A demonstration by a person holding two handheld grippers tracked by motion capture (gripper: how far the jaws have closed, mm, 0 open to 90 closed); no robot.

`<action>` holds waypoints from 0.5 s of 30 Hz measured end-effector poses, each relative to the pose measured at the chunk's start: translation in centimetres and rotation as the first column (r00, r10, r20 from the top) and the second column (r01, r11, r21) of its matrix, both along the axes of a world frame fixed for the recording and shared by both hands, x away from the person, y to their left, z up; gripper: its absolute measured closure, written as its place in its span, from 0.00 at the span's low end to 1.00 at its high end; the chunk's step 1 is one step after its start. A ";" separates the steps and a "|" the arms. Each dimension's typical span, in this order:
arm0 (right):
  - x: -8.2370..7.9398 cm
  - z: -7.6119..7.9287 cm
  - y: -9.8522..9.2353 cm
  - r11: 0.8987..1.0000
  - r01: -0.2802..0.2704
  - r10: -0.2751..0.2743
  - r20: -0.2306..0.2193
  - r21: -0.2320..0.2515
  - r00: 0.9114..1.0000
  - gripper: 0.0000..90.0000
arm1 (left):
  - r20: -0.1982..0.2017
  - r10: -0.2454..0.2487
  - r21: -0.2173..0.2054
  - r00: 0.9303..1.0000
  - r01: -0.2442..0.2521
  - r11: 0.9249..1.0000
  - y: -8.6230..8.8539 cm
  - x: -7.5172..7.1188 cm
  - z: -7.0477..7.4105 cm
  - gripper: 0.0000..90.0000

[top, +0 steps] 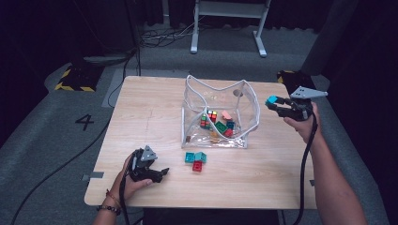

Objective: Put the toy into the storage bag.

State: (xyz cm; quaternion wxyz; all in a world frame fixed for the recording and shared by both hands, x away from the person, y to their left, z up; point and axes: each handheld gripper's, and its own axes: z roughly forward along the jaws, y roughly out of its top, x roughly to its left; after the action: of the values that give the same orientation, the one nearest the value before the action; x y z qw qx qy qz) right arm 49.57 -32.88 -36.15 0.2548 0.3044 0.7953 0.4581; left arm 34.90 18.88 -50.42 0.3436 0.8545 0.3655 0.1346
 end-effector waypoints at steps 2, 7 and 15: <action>-0.1 0.7 0.2 1.000 -0.005 0.005 0.021 0.003 1.000 0.66 | -0.001 0.001 -0.002 1.000 -0.001 1.000 0.0 0.0 0.0 0.17; -0.4 2.4 0.8 1.000 -0.023 0.023 0.035 -0.003 0.999 0.66 | 0.000 0.000 0.000 1.000 0.000 1.000 0.0 0.0 0.0 0.17; -1.3 4.7 2.1 0.995 -0.097 0.096 0.063 0.007 0.993 0.66 | -0.001 0.001 -0.002 1.000 -0.001 1.000 0.0 0.0 0.0 0.17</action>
State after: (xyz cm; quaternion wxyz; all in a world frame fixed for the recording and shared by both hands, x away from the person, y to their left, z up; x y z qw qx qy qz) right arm 48.31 -30.78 -31.44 0.2557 0.2524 0.7985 0.4830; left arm 34.89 18.86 -50.43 0.3443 0.8541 0.3662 0.1337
